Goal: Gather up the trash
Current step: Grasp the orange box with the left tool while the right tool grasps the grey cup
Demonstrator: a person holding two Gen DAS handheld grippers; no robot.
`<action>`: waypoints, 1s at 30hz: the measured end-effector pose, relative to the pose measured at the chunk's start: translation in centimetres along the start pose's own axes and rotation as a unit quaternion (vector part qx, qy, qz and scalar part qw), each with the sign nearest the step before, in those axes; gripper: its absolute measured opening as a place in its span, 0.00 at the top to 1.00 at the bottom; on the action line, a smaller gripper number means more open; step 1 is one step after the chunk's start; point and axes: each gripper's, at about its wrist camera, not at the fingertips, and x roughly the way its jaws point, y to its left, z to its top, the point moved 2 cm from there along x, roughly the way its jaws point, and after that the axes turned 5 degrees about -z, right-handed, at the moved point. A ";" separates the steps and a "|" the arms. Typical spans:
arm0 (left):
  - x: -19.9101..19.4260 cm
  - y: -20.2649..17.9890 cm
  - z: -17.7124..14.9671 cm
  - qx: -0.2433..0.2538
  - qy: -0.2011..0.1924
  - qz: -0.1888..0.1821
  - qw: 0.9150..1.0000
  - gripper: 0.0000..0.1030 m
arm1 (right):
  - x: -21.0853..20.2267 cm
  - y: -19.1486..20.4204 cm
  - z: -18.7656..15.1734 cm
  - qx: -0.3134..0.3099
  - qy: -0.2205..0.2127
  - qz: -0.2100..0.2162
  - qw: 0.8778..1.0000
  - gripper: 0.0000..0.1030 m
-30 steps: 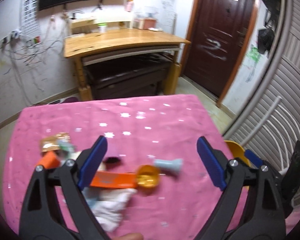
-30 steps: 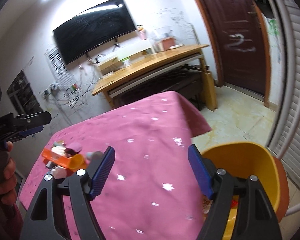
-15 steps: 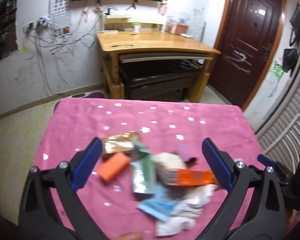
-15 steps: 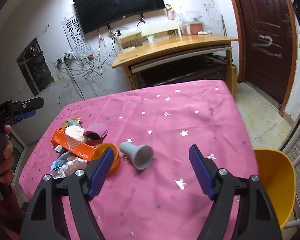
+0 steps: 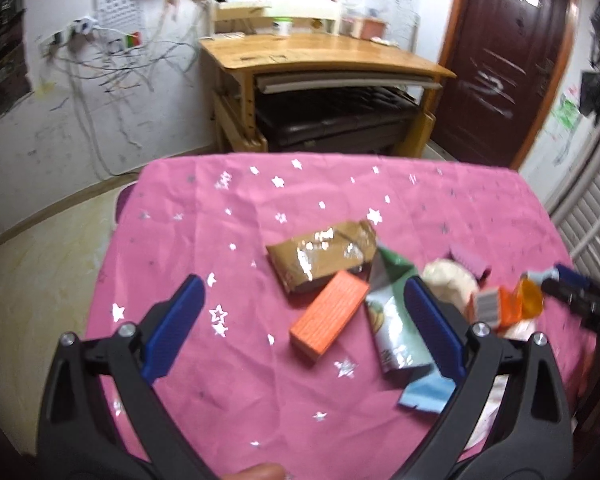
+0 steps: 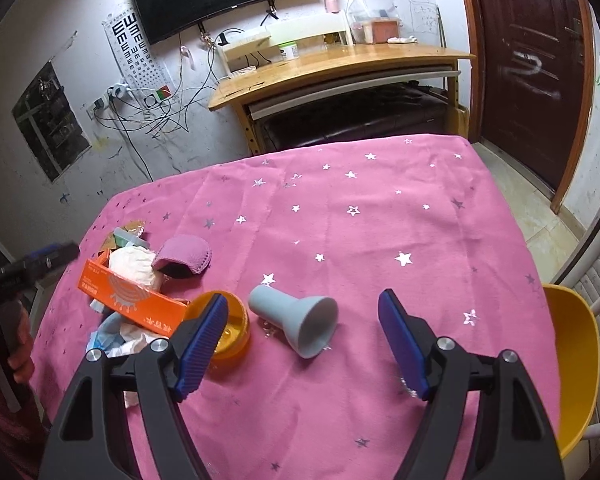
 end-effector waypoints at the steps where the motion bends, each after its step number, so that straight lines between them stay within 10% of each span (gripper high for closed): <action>1: 0.4 0.1 -0.4 0.009 0.006 -0.002 1.000 0.07 | 0.2 0.2 0.1 0.002 0.002 0.000 1.000 0.30; 7: 2.1 0.6 -0.7 0.037 0.023 -0.007 0.999 0.08 | 1.6 1.2 0.5 0.002 0.016 -0.013 1.000 0.31; 20: 3.7 -1.3 -1.5 0.088 0.053 -0.033 0.994 0.59 | 1.8 2.2 0.5 -0.046 0.020 -0.107 0.993 0.31; 30: 3.0 -1.5 -2.2 0.073 0.063 -0.052 0.994 0.73 | 1.8 2.3 1.2 -0.026 0.006 -0.083 0.996 0.31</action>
